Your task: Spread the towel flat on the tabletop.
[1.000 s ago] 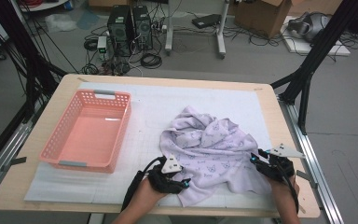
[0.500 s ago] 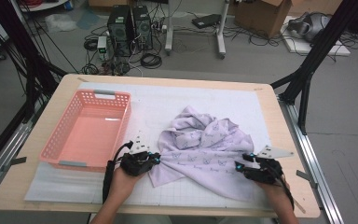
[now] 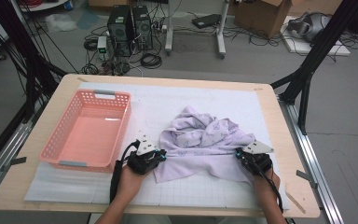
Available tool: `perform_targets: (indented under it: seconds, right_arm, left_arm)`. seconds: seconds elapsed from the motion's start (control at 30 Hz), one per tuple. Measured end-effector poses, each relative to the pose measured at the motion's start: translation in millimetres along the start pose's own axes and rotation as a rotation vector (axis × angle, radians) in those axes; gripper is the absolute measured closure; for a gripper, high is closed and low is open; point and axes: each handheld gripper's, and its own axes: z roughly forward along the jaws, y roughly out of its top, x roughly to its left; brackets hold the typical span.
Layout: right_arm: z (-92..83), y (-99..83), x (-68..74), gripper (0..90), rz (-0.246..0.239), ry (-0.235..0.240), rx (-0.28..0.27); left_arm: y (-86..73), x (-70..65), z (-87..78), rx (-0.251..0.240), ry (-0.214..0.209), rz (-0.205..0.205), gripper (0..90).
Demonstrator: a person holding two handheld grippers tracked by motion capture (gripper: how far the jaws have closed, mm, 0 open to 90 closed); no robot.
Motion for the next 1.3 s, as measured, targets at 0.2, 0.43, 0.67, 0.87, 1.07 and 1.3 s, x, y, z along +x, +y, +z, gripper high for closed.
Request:
perform_targets:
  seconds: [0.2, 0.43, 0.67, 0.87, 1.07, 1.3]
  right_arm:
    - [-10.2, 0.3, -1.8, 69.6, 0.023, -0.001, -0.040]
    - [-52.5, -15.0, -21.1, 59.4, 0.142, -0.015, -0.132]
    - [-79.6, -42.8, -18.9, 57.4, 0.240, 0.001, -0.120]
    - [-86.5, -60.0, -2.7, 50.7, 0.291, 0.049, -0.038]
    - [-80.9, -68.3, 1.1, 62.5, 0.332, 0.082, 0.006]
    - [-85.7, -68.3, -1.5, 87.8, 0.319, 0.150, 0.023]
  left_arm:
    - [-3.2, -0.2, -9.6, -0.033, 0.019, -0.033, 59.5]
    - [-12.9, 1.3, -31.7, -0.065, 0.019, -0.075, 58.8]
    - [-35.8, -18.4, -53.2, -0.047, -0.003, -0.160, 58.4]
    - [-39.3, -34.9, -49.0, 0.032, 0.011, -0.215, 51.3]
    - [-36.2, -44.8, -47.5, 0.064, 0.106, -0.128, 65.2]
    - [-45.8, -31.3, -63.0, 0.056, -0.002, -0.204, 88.1]
